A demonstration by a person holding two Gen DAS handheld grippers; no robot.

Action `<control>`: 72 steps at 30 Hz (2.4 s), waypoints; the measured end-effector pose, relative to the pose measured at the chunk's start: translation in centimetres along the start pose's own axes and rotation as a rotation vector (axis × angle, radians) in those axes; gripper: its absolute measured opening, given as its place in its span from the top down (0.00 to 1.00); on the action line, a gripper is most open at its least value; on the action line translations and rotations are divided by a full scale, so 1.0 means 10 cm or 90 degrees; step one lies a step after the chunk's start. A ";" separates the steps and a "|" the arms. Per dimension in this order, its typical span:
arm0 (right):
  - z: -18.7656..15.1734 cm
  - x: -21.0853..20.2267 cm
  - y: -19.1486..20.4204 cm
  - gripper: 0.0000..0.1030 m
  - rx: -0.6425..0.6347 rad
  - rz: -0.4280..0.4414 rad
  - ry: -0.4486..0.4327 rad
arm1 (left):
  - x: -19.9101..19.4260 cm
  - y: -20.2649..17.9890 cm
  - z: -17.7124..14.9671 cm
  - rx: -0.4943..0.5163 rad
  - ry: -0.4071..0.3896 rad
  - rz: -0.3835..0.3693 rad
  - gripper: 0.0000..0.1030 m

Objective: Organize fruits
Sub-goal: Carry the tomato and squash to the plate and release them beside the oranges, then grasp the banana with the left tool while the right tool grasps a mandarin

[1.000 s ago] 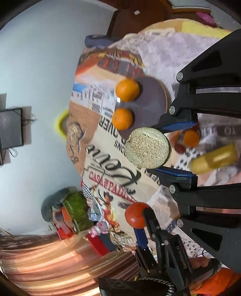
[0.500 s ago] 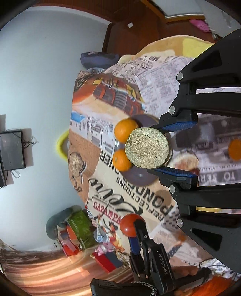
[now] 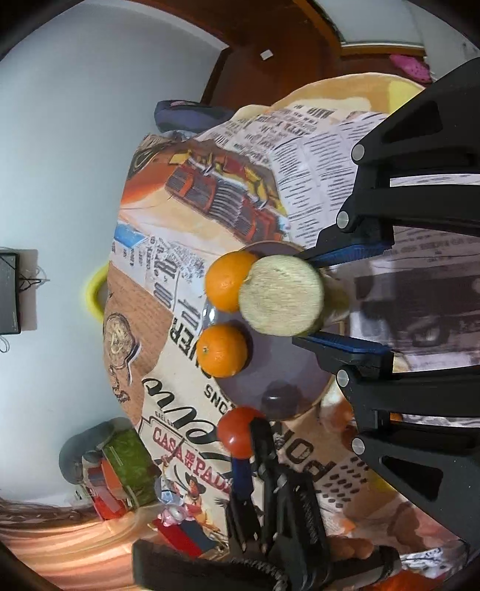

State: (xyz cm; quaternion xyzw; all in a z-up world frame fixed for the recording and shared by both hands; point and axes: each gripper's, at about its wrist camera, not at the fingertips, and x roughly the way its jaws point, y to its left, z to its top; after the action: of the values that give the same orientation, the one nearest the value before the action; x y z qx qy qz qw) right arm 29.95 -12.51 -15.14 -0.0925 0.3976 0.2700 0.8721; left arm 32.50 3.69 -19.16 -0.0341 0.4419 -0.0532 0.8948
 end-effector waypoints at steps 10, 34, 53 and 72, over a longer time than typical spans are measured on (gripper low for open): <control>0.20 0.39 0.01 0.69 0.007 0.036 0.008 | 0.37 0.09 0.15 0.006 0.023 0.002 0.55; 0.14 0.25 0.09 0.68 0.027 0.075 0.011 | -0.02 0.01 0.11 0.009 -0.026 0.024 0.41; -0.42 -0.79 0.21 0.65 0.051 0.015 -0.045 | -1.04 -0.44 -0.57 0.016 -0.051 0.025 0.10; -1.22 -0.75 0.20 0.60 0.070 -0.013 0.029 | -0.57 -0.85 -1.38 -0.029 0.082 0.050 0.05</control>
State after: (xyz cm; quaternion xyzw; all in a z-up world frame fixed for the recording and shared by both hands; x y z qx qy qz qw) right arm 16.99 -18.41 -17.59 -0.0544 0.4304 0.2368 0.8694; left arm 17.51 -4.19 -22.14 -0.0335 0.5004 -0.0101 0.8651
